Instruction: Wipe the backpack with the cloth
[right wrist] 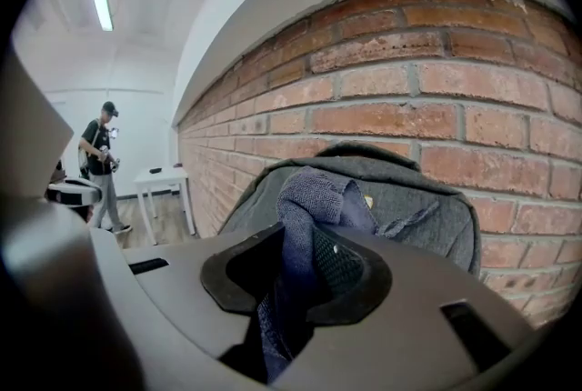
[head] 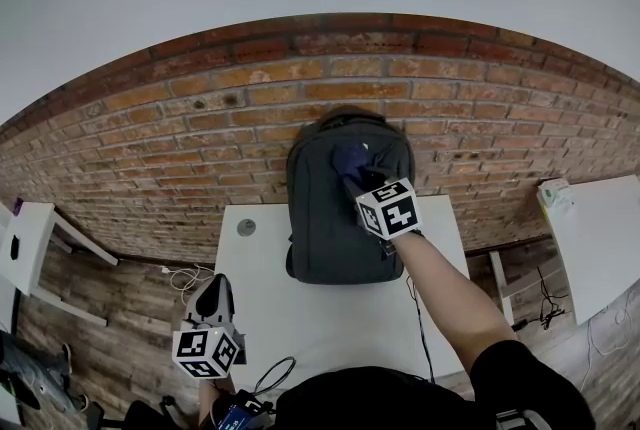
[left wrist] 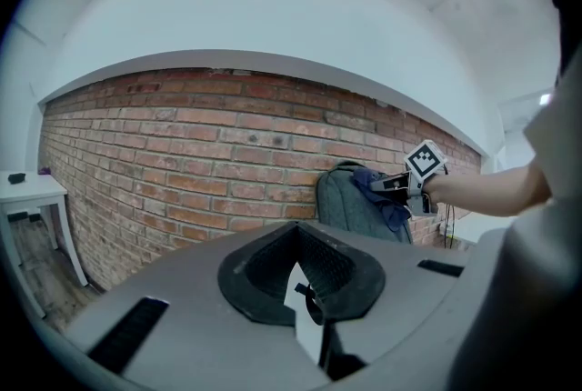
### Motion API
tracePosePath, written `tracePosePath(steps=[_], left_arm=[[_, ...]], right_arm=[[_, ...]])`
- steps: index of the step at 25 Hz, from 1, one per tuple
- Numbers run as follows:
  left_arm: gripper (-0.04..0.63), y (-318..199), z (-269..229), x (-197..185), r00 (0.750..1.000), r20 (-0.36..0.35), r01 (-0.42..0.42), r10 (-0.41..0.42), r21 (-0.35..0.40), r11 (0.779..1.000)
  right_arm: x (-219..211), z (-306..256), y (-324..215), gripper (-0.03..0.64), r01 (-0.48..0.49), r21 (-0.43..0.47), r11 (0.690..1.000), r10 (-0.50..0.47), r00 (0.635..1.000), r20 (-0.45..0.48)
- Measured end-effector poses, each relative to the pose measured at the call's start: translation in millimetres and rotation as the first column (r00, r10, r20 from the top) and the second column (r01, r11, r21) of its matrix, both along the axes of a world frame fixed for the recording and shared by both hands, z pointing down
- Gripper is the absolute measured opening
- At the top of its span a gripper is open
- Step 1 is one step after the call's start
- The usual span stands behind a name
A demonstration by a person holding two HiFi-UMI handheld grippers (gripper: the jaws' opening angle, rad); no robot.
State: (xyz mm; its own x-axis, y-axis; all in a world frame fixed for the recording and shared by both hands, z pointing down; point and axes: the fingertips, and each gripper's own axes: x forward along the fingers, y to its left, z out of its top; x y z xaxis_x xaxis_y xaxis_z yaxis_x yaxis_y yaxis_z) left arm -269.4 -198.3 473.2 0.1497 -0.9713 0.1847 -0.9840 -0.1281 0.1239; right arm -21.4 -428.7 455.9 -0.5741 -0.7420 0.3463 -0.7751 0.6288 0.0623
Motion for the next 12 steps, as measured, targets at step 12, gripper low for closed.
tracePosePath(steps=[12], left_arm=[[-0.006,-7,0,10,1.0,-0.007,-0.023,0.023,0.01,1.0]], right_arm=[[5,40,41,0.087,0.011,-0.041,0.999,-0.012,1.0,-0.009]])
